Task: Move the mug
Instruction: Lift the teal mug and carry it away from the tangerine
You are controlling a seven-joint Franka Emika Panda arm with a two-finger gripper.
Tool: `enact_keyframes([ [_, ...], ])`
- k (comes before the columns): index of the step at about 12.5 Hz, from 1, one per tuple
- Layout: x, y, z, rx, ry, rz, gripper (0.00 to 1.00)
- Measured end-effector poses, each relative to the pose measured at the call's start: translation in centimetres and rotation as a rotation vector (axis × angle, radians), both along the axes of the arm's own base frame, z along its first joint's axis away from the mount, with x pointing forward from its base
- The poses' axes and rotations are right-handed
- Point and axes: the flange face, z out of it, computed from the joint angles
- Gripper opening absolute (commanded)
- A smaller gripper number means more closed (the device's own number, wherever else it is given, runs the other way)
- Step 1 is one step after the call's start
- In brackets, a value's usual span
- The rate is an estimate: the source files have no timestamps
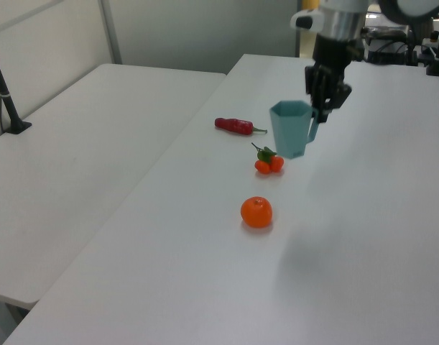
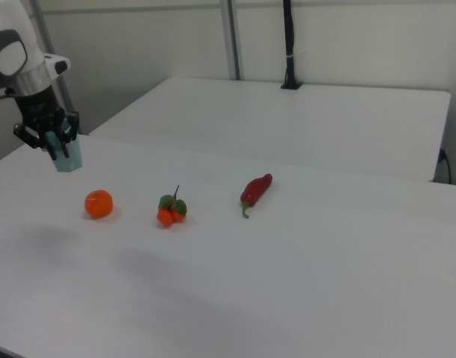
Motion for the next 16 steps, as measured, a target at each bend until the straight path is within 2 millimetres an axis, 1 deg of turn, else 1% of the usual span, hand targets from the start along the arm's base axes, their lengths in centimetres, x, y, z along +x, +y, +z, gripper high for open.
enact_keyframes([
  [2, -0.6, -2.8, 1.8, -0.003, 0.013, -0.048, 0.00],
  [4, -1.3, -7.1, 3.4, 0.005, 0.045, -0.121, 0.00],
  [6, -1.5, -9.7, 4.1, 0.009, 0.059, -0.177, 0.00],
  [7, -1.5, -11.6, 4.3, 0.015, 0.071, -0.225, 0.00],
  [8, -1.5, -13.0, 4.3, 0.017, 0.084, -0.259, 0.00],
  [10, -1.6, -15.0, 3.7, 0.018, 0.115, -0.298, 0.00],
  [12, -1.7, -17.4, 2.5, 0.019, 0.155, -0.342, 0.00],
  [13, -1.8, -18.3, 1.9, 0.021, 0.168, -0.358, 0.00],
  [14, -2.0, -19.2, 1.1, 0.017, 0.185, -0.373, 0.00],
  [15, -2.2, -20.2, -0.4, 0.000, 0.212, -0.389, 0.00],
  [16, -2.4, -20.8, -1.3, -0.010, 0.223, -0.397, 0.00],
])
